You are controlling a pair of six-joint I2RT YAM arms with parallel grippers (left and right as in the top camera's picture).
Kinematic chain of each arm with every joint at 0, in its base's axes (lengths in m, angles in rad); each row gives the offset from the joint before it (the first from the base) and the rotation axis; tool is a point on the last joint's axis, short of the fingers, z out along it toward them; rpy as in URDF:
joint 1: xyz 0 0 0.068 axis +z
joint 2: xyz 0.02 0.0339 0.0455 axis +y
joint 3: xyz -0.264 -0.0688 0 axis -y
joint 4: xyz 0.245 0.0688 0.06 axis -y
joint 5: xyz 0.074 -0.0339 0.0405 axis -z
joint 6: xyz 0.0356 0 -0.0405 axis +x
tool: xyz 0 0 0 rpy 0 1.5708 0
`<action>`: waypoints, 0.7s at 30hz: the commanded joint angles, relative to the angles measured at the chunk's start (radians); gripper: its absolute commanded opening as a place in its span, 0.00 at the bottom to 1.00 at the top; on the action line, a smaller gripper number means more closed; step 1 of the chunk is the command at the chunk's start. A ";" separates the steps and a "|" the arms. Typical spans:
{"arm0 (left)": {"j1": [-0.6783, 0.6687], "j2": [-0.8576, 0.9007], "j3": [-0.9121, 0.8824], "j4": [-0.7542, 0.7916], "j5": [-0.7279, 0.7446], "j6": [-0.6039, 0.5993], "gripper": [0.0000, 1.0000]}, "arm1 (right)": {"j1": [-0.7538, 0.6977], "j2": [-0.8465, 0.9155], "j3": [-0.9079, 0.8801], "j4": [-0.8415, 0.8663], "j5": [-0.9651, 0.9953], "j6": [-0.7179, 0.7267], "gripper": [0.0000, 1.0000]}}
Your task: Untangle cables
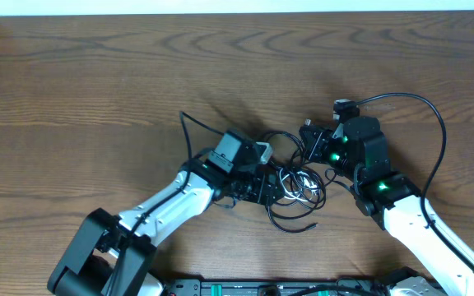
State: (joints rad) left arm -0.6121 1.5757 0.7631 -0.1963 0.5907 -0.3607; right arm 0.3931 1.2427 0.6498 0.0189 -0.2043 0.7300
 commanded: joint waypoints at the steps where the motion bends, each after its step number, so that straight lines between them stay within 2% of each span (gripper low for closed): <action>1: -0.039 0.016 -0.008 0.019 -0.135 -0.089 0.70 | 0.000 -0.001 0.003 -0.005 0.015 -0.014 0.01; 6: -0.092 0.071 -0.008 0.023 -0.267 -0.139 0.45 | 0.000 -0.001 0.003 -0.013 0.015 -0.016 0.01; 8: -0.093 0.092 -0.008 0.022 -0.290 -0.138 0.31 | 0.000 -0.001 0.003 -0.012 0.015 -0.041 0.01; 10: -0.084 0.109 -0.009 0.019 -0.298 -0.121 0.13 | 0.000 -0.001 0.003 -0.011 0.015 -0.060 0.01; 11: -0.076 0.112 -0.008 0.018 -0.297 -0.101 0.08 | -0.001 -0.001 0.003 -0.011 0.015 -0.066 0.01; 21: -0.011 0.114 -0.008 0.001 -0.297 0.179 0.07 | -0.001 -0.032 0.003 0.025 0.017 -0.187 0.01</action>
State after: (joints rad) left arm -0.6384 1.6711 0.7620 -0.1802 0.3561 -0.3080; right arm 0.3931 1.2415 0.6498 0.0273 -0.2012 0.6159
